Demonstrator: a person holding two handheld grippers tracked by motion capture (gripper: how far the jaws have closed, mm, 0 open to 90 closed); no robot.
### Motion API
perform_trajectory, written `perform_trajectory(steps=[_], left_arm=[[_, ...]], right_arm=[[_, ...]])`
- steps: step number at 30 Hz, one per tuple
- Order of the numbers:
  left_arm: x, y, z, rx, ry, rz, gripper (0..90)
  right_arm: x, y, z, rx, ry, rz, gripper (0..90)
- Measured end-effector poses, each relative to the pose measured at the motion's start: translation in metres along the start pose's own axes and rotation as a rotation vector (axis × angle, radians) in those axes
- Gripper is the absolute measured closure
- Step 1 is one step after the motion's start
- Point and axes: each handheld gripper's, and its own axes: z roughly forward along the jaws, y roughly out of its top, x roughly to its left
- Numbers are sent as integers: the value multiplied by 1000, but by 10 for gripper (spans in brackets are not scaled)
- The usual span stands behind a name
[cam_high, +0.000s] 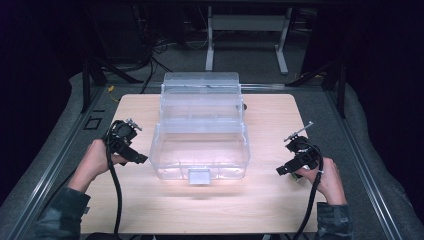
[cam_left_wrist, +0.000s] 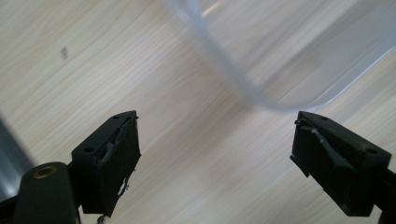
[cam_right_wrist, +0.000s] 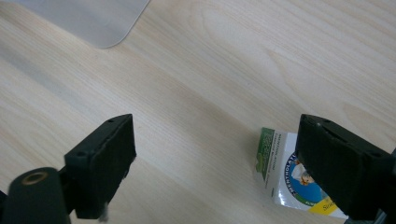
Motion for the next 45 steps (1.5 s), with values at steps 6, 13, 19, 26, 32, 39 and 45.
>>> perform_trajectory(steps=[6, 13, 19, 26, 32, 39, 45], left_arm=[[2, -30, 8, 14, 41, -76, 96], [5, -53, 47, 33, 12, -134, 35], [0, -55, 63, 80, 7, -122, 32], [2, -60, 65, 87, 8, -123, 22], [1, -60, 65, 79, -1, -116, 2], [1, -61, 65, 78, -8, -112, 1], [1, -60, 65, 73, -11, -110, 1]], right_arm=[[-4, -2, -2, -1, -3, 7, 85], [-9, -9, -6, 21, -32, -4, 67], [-18, -12, -9, 3, -48, 24, 28], [-24, -14, -4, 28, -55, 33, 0], [-33, -15, 3, 49, -82, 62, 0], [-47, -17, 18, 83, -104, 81, 11], [-52, -17, 28, 124, -70, 88, 10]])
